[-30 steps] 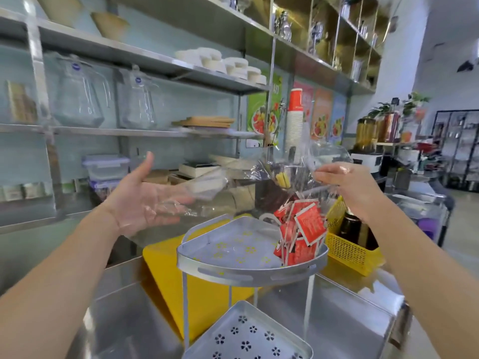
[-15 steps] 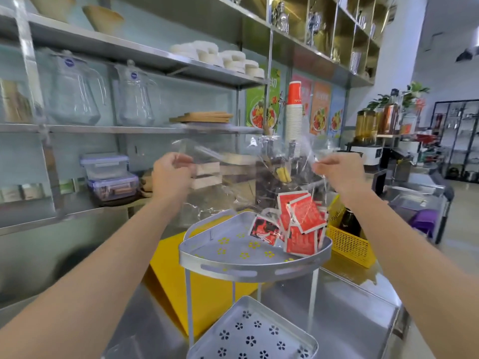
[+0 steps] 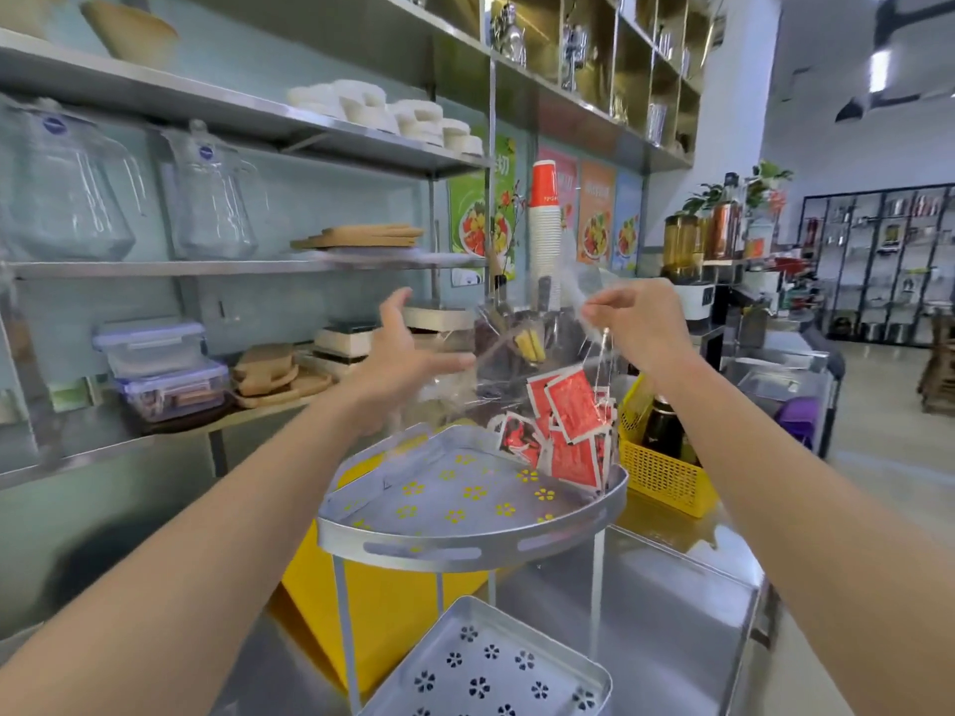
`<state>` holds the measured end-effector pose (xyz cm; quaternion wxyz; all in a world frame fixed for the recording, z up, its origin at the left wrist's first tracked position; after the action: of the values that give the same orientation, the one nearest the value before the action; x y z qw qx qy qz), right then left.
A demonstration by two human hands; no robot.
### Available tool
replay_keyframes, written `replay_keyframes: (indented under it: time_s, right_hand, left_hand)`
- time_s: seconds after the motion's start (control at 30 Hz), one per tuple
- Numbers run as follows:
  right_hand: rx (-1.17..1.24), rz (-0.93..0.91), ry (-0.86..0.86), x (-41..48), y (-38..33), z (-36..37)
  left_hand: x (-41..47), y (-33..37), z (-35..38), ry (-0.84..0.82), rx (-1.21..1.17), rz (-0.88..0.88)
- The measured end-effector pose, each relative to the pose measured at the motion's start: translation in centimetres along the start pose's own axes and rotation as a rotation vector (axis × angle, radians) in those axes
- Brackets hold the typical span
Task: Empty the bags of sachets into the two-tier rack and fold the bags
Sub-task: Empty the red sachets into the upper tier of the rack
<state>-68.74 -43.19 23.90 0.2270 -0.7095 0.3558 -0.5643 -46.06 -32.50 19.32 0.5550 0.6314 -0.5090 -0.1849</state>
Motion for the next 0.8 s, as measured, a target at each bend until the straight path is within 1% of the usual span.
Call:
replay_keyframes:
  time_s: [0.07,0.13,0.17,0.23,0.3,0.37,0.47,0.5,0.57,0.63,0.67,0.73,0.8]
  right_hand:
    - [0.0,-0.028,-0.026,0.1,-0.7,0.3]
    - [-0.039,-0.065,-0.101,0.0,-1.3,1.2]
    - [-0.062,-0.089,-0.144,-0.2,-1.6,1.7]
    - [-0.103,-0.142,-0.237,-1.0,-2.1,2.9]
    - [-0.133,-0.189,-0.315,-2.1,-2.7,4.3]
    - [-0.173,-0.22,-0.384,-3.0,-3.1,5.8]
    - [-0.233,-0.265,-0.473,-3.9,-3.9,8.2]
    - [-0.235,-0.271,-0.505,-4.3,-4.2,8.8]
    - [-0.247,-0.294,-0.57,-5.2,-4.8,10.0]
    - [-0.277,-0.324,-0.625,-5.9,-5.2,11.0]
    - [-0.297,-0.344,-0.637,-6.2,-5.3,11.4]
    - [-0.325,-0.381,-0.643,-6.4,-5.6,12.0]
    - [-0.296,-0.353,-0.651,-6.6,-5.5,12.4]
  left_hand:
    - [-0.1,-1.5,2.1,-0.055,0.081,-0.02]
    - [-0.4,-3.3,4.0,-0.119,0.164,-0.078]
    - [-0.6,-4.0,5.0,-0.145,0.163,-0.095]
    - [-1.0,-5.0,6.8,-0.188,0.131,-0.058]
    - [-1.6,-6.1,8.1,-0.206,0.191,-0.023]
    - [-2.3,-7.1,8.5,-0.256,0.245,-0.044]
    - [-2.6,-7.5,7.1,-0.419,0.29,-0.133]
    - [-2.5,-6.9,5.9,-0.442,0.273,-0.139]
    - [-2.4,-4.9,3.2,-0.409,0.164,-0.077]
    - [-2.2,-3.0,0.0,-0.269,0.046,-0.031]
    - [-2.3,-2.2,-1.2,-0.204,0.031,0.018]
    - [-2.9,-0.3,-1.5,-0.181,0.132,0.18]
    - [-3.3,0.7,-0.4,-0.18,0.294,0.333]
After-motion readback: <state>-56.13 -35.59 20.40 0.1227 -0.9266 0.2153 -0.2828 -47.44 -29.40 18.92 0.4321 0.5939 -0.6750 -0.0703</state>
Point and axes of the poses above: each hand's wrist, its own x-axis towards the middle knuckle, its own z-axis out of the palm, y = z × x, the point moved 7 cm from there along x, towards the middle knuckle, and after that the axes turned 1 degree about -x, right-handed, at the moved point
